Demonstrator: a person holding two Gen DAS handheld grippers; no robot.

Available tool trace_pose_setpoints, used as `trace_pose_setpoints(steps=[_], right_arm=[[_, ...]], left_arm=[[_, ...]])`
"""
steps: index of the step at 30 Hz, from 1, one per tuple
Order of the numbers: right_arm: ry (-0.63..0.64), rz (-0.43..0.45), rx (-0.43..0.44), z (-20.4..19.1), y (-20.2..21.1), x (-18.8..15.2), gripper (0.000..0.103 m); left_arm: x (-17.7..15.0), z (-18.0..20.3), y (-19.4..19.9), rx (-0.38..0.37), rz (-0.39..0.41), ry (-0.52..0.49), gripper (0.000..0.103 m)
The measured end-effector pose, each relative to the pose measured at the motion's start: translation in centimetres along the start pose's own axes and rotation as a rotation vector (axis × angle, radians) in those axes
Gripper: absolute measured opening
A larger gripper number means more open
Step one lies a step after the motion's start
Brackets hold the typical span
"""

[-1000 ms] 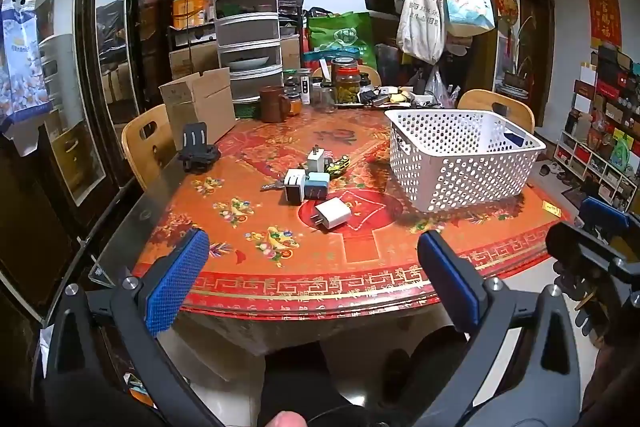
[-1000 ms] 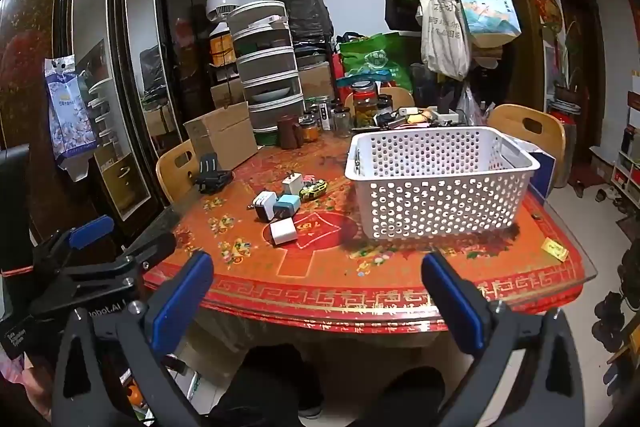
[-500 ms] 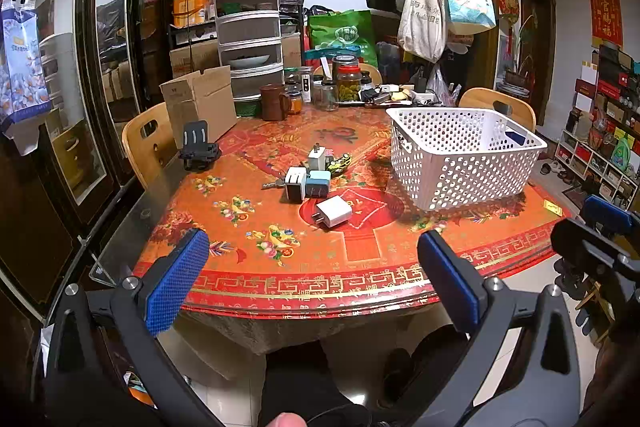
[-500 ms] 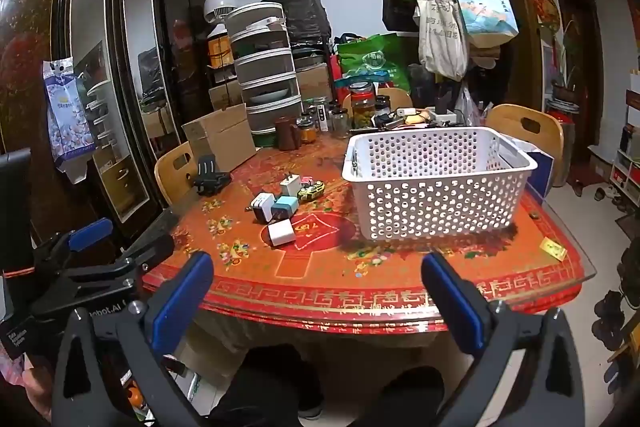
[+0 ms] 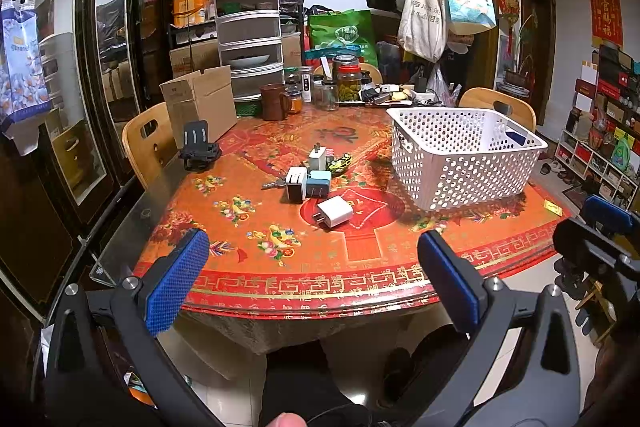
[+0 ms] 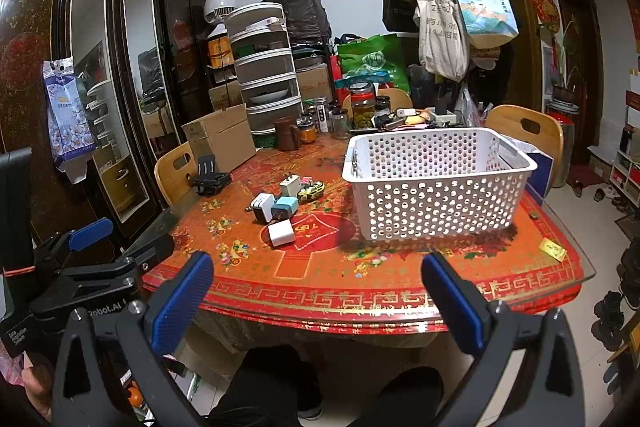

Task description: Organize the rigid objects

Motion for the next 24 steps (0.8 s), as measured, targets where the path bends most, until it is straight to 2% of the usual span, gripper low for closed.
trace_pose_setpoints(steps=[24], right_arm=[[0.002, 0.000, -0.002, 0.02, 0.00, -0.03, 0.103]], left_arm=[[-0.25, 0.23, -0.22, -0.002, -0.009, -0.006, 0.103]])
Point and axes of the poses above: each gripper's, at about its wrist camera, not at the fingertips, and y roughly against the way its jaws point, z to its right, x to its top, the point moved 6 cm from there along -y, roughly the way its jaws point
